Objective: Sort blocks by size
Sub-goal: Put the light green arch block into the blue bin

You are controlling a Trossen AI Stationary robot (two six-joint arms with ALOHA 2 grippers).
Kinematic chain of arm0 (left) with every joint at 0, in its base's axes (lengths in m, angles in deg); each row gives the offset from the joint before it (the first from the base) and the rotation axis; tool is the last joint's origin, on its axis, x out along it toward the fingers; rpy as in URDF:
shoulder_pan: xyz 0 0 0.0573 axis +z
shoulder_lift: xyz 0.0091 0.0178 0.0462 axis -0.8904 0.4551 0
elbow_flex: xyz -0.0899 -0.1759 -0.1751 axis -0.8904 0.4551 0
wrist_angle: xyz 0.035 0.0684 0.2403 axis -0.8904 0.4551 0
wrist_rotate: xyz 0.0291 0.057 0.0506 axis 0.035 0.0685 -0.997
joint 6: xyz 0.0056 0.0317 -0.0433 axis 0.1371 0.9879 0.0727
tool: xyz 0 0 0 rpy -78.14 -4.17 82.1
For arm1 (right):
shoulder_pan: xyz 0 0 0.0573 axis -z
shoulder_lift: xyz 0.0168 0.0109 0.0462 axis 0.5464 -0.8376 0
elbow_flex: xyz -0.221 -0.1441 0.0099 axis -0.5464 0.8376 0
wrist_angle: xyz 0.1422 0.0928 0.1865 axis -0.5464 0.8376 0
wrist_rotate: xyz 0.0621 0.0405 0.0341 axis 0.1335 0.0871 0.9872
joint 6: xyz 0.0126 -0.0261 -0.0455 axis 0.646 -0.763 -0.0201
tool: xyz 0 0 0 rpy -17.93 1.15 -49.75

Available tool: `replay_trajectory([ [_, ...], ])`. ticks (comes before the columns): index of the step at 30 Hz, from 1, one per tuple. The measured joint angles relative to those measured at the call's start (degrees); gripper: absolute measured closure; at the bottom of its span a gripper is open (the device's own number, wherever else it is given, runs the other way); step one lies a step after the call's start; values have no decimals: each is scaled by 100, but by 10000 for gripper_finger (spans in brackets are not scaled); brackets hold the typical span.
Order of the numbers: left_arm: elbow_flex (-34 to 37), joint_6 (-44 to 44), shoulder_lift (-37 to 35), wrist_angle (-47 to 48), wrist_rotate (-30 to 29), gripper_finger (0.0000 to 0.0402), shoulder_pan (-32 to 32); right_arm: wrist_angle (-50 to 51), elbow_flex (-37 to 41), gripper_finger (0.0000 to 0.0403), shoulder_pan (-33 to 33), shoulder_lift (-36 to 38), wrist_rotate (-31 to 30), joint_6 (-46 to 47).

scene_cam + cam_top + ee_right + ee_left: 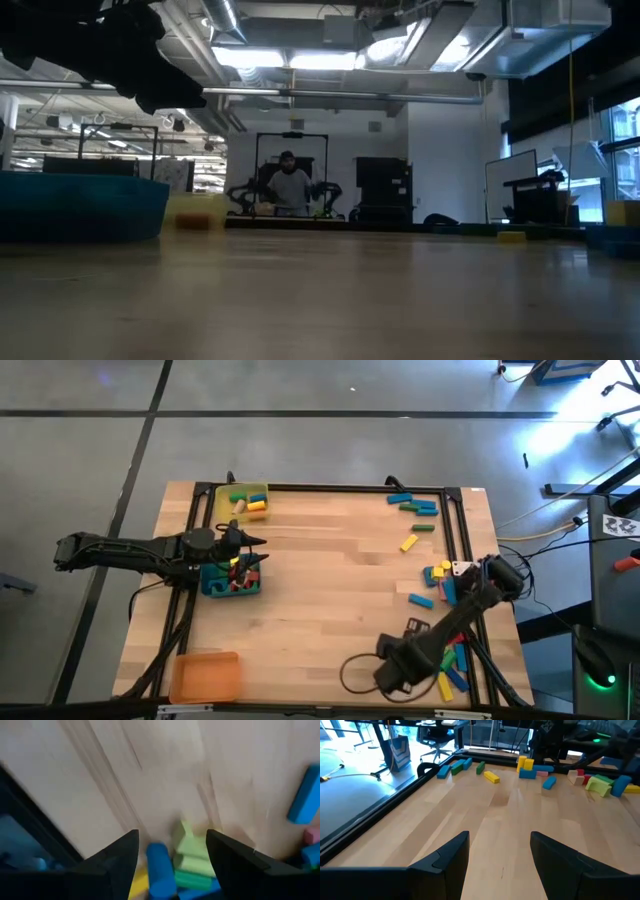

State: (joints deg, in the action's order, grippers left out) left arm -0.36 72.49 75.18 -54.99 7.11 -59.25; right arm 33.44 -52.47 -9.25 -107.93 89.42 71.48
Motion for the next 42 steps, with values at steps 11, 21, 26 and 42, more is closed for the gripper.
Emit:
replay_trajectory([
  [11,0,-199,0,107,0,206,0,-442,974,169,-157,-2,238,122],
  [21,0,-593,0,464,1,206,0,-972,1817,169,-155,-4,803,157],
  [26,0,-759,0,505,2,206,-11,-1123,1976,211,-155,-11,942,147],
  [42,0,-878,1,398,2,206,-70,-822,1491,350,13,174,121,-605],
])
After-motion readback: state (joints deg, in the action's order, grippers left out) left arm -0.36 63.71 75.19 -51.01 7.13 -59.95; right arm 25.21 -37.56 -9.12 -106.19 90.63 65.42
